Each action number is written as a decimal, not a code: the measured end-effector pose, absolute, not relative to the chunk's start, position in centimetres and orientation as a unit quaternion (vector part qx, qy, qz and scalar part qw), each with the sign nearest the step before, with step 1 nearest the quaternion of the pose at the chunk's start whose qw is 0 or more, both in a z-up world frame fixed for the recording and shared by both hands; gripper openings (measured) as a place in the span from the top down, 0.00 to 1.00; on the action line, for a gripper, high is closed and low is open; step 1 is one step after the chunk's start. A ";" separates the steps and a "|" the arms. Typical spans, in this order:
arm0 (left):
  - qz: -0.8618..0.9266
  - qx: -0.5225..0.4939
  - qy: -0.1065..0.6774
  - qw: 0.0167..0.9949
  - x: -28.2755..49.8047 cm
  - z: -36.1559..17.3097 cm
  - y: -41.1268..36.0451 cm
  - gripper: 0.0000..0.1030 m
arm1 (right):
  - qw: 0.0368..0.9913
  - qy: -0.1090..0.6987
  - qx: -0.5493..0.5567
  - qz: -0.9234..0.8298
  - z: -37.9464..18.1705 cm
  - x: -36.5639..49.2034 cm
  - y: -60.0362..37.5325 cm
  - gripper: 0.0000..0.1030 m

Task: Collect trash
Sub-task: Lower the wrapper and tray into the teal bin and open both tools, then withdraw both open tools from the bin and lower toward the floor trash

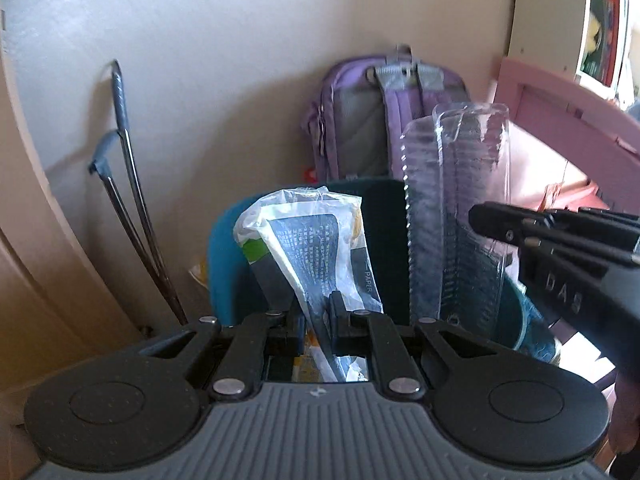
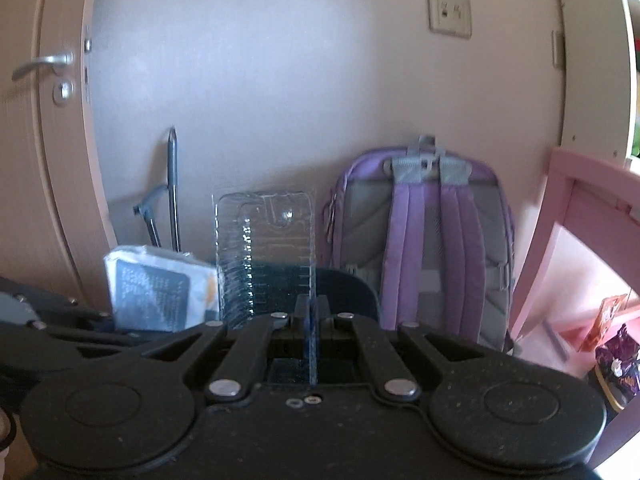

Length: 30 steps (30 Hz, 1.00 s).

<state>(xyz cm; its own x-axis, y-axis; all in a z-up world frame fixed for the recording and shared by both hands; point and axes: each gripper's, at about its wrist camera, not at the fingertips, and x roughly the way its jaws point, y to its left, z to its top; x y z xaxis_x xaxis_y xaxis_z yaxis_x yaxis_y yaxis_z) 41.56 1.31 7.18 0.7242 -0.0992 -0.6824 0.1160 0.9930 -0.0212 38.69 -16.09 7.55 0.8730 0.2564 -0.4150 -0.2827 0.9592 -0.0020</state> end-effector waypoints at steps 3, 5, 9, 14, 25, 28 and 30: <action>-0.054 0.019 0.388 0.920 42.9 5.8 1.3 0.89 | 0.962 0.228 -0.042 0.144 6.0 39.2 -15.7 1.00; -0.052 0.019 0.401 0.914 43.7 4.9 1.2 0.89 | 0.959 0.237 -0.043 0.146 5.2 39.4 -15.5 1.00; -0.056 0.025 0.424 0.904 44.6 3.7 1.1 0.89 | 0.953 0.257 -0.053 0.152 4.1 39.8 -15.2 0.99; -0.057 0.015 0.449 0.892 45.3 2.8 1.1 0.86 | 0.948 0.272 -0.063 0.156 3.2 40.0 -15.0 0.90; -0.068 0.014 0.432 0.899 43.1 3.9 0.7 0.44 | 0.949 0.272 -0.041 0.155 4.3 37.9 -16.4 0.75; -0.068 0.017 0.418 0.906 41.7 4.8 0.8 0.41 | 0.949 0.266 -0.042 0.160 5.2 36.6 -16.7 0.72; -0.067 0.017 0.410 0.909 40.6 5.6 1.0 0.39 | 0.950 0.262 -0.041 0.165 5.8 35.6 -16.9 0.71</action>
